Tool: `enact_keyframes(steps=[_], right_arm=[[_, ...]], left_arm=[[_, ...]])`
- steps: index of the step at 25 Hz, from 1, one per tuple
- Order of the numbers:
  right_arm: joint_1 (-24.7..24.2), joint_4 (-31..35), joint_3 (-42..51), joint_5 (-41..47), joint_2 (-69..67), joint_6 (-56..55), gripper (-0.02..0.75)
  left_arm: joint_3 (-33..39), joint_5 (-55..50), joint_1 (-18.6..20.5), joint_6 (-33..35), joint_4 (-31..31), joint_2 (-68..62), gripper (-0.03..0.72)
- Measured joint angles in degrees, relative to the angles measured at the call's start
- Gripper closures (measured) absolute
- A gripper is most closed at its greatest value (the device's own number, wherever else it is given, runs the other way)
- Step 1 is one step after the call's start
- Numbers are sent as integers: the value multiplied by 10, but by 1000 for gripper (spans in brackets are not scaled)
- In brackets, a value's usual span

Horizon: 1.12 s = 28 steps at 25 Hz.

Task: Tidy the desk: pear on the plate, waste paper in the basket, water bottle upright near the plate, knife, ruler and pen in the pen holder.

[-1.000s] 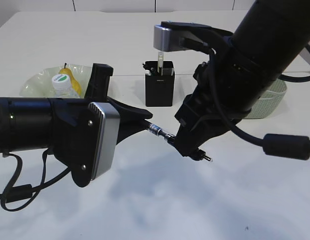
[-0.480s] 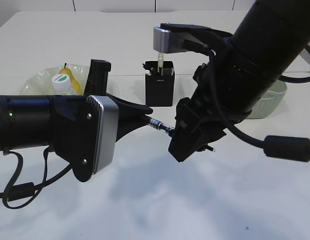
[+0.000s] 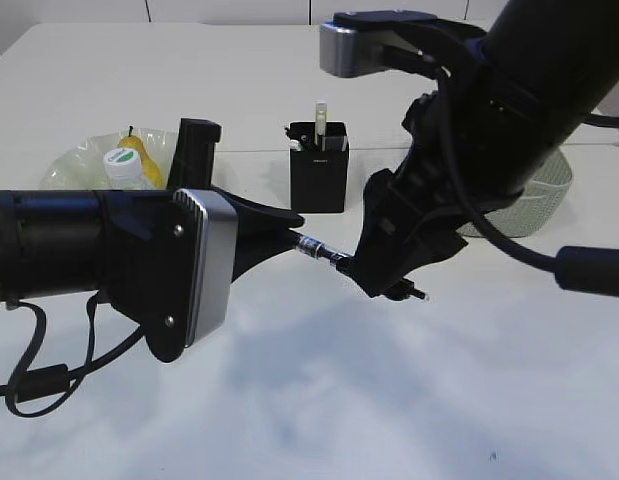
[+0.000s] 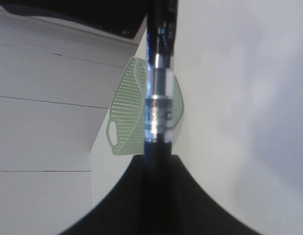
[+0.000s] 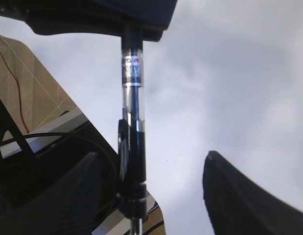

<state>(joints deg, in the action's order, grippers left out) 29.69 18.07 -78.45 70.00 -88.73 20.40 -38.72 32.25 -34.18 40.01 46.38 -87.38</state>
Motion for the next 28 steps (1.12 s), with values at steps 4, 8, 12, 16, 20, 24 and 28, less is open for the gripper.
enact_keyframes(steps=[4, 8, 12, 16, 20, 24, 28], right_arm=[[0, -9, 0, 1, 8, -4, 254], [0, -27, 0, 1, 25, -13, 254], [0, -59, 0, 3, 39, -31, 254], [0, -77, 0, 6, 43, -36, 254], [-1, -88, 0, 6, 47, -43, 254], [-2, -102, 0, 8, 50, -51, 253], [-2, -123, 0, 9, 56, -63, 253]], left_arm=[[0, -9, 0, -4, -1, 0, 633], [0, -18, 0, -9, -2, 0, 633], [0, -19, 0, -20, -2, 0, 634], [0, -19, 0, -52, -2, 0, 634], [0, -19, 0, -96, -17, 0, 634], [0, -17, 0, -157, -47, 0, 634], [0, -17, 0, -208, -99, 0, 634]])
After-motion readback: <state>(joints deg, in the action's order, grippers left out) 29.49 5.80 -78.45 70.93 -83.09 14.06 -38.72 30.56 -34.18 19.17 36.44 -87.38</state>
